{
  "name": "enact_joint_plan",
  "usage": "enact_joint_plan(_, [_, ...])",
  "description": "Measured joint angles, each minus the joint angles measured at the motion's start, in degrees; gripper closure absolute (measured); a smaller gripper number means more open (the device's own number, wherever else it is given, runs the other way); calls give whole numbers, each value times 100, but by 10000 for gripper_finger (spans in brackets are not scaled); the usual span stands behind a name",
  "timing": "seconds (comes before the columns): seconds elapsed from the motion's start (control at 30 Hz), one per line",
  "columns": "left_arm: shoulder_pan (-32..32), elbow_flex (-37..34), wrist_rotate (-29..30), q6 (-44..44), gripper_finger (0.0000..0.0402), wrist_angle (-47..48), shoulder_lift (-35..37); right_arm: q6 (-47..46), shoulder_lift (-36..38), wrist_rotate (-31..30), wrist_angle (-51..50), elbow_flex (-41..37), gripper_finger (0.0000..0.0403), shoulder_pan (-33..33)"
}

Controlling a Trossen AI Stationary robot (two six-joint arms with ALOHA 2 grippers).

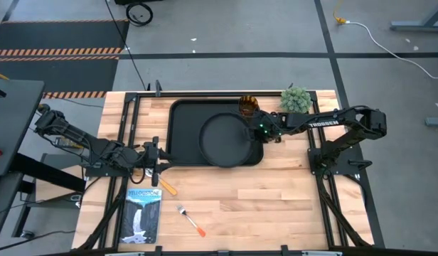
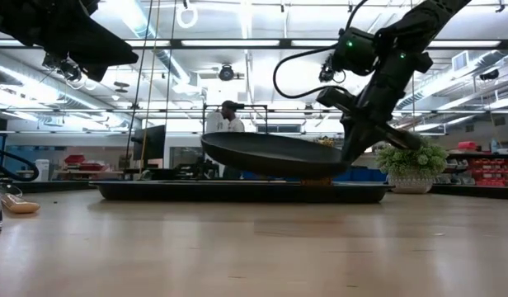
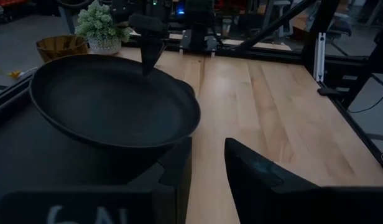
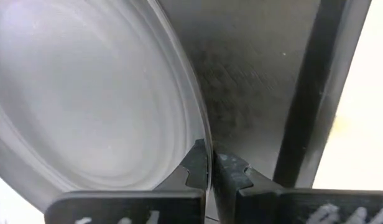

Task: Pick and place plate/cup/fork/spoon on tray
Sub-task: Put the black plate on the black tray at the bottom of the brown glass

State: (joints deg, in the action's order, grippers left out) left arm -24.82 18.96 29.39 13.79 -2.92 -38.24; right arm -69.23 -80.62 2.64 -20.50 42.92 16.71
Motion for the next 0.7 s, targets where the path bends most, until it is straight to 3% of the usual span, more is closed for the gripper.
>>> enact_joint_plan(0.7, [0, 2, 0, -85, 298, 15, 0, 85, -2, 62, -189, -4, 390, 297])
